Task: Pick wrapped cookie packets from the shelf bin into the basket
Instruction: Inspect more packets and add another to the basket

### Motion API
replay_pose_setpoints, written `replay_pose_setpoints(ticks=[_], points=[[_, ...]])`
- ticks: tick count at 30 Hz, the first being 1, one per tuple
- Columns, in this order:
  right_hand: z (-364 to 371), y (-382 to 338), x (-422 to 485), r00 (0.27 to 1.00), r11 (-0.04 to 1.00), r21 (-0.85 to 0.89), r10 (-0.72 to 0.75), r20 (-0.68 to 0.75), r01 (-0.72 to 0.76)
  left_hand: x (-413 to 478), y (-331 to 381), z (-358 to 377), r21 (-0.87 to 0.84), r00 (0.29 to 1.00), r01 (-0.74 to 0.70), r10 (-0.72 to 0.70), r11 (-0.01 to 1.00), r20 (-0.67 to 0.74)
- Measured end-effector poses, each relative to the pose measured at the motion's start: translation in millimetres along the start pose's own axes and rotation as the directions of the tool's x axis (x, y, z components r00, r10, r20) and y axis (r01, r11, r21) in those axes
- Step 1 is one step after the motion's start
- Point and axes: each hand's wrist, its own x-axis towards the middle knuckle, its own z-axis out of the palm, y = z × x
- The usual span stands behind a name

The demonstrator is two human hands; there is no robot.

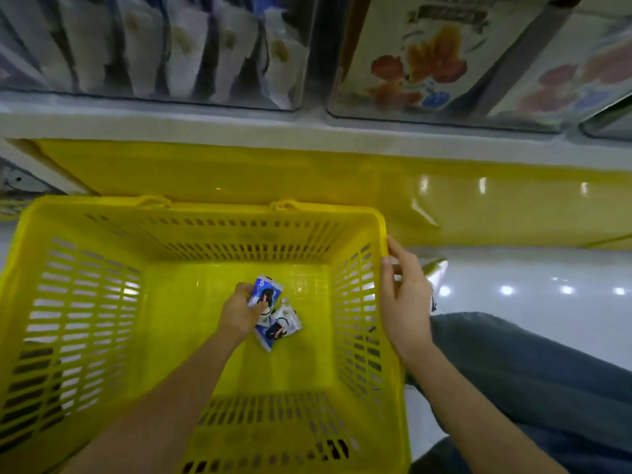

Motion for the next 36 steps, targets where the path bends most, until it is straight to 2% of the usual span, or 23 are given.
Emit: replay_pose_setpoints(ticks=[6,11,14,16,19,21,23,25,27,29,31,33,36], points=[[1,2,0,0.999,0.998,0.051,0.034,-0.014,-0.033,13,-5,4,0.191,0.998,0.015,-0.028,0.981,0.064],[-2,-3,0,0.999,0.999,0.016,0.047,0.009,-0.047,4,15,-16,0.375,0.985,-0.076,0.011,0.924,0.173],[-4,-10,-2,1.000,0.996,-0.085,0.009,0.021,-0.007,-10,37,-41,0.407,0.979,-0.171,0.106,0.898,0.177],[-6,-16,0,0.999,0.985,-0.174,0.004,0.050,0.004,-25,55,-64,0.488,0.959,-0.282,0.232,0.826,0.161],[-14,-29,11,0.983,0.912,-0.410,0.050,0.176,0.027,-53,87,-105,0.624,0.878,-0.429,0.464,0.654,0.117],[-23,-45,21,0.949,0.754,-0.648,0.121,0.293,0.104,-75,109,-136,0.671,0.791,-0.489,0.608,0.557,0.071],[-31,-69,28,0.921,0.603,-0.768,0.132,0.366,0.218,-97,130,-166,0.701,0.671,-0.540,0.742,0.466,0.023],[-35,-99,32,0.914,0.555,-0.773,0.055,0.401,0.306,-121,147,-194,0.681,0.535,-0.602,0.843,0.417,-0.044],[-36,-134,33,0.892,0.568,-0.710,-0.108,0.438,0.417,-143,162,-222,0.640,0.393,-0.671,0.912,0.375,-0.122],[-37,-170,32,0.837,0.607,-0.584,-0.308,0.452,0.539,-158,174,-251,0.633,0.243,-0.714,0.953,0.301,-0.179],[-36,-209,31,0.746,0.597,-0.448,-0.509,0.429,0.665,-165,180,-278,0.658,0.141,-0.704,0.960,0.268,-0.241],[-30,-245,34,0.646,0.545,-0.349,-0.664,0.375,0.763,-163,183,-299,0.680,0.128,-0.674,0.952,0.289,-0.278],[-14,-291,51,0.587,0.531,-0.253,-0.762,0.275,0.808,-151,185,-316,0.687,0.234,-0.629,0.932,0.363,-0.278]])
